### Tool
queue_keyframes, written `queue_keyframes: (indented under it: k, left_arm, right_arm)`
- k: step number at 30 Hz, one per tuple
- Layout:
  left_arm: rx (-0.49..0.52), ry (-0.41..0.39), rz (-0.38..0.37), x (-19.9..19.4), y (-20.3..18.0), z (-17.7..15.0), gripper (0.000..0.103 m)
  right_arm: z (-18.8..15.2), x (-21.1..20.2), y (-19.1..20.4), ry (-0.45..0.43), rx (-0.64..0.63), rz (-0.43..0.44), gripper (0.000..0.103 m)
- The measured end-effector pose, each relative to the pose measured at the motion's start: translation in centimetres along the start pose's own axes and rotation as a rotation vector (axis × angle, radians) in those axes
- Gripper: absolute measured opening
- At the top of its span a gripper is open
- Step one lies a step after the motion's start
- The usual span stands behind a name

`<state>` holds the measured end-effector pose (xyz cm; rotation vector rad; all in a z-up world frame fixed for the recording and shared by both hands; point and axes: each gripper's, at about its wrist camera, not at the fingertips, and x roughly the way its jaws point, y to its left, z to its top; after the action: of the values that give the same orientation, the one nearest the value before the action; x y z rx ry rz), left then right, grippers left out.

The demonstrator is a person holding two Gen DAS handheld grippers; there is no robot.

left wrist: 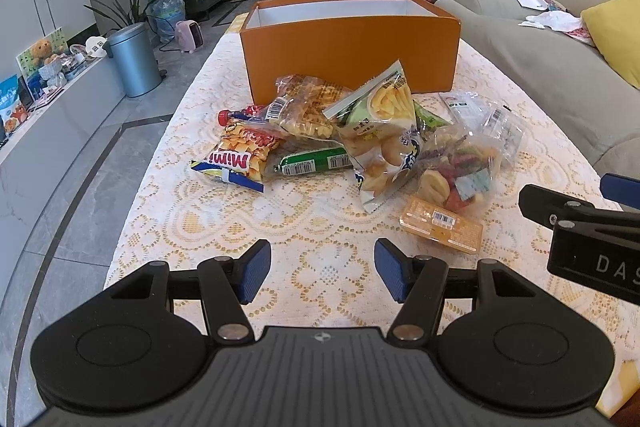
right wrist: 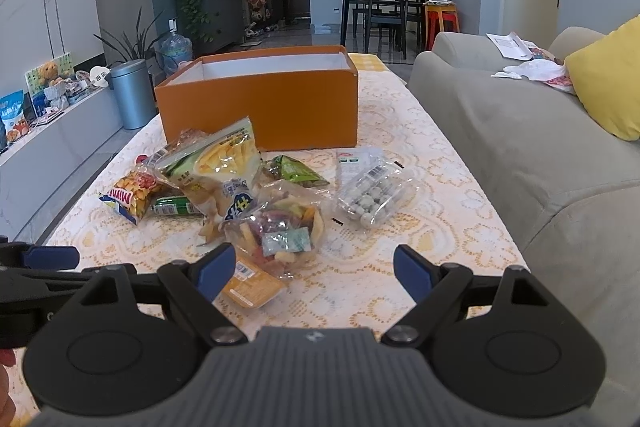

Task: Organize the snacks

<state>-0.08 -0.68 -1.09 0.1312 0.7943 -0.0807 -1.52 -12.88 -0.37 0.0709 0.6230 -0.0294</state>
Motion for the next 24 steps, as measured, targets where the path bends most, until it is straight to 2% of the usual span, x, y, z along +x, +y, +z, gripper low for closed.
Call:
queue_keyframes:
  k: [24]
  left_arm:
    - [0.001, 0.007, -0.001, 0.29, 0.18, -0.08, 0.071]
  right_arm:
    - [-0.21, 0.33, 0.19, 0.014, -0.01, 0.009, 0.084]
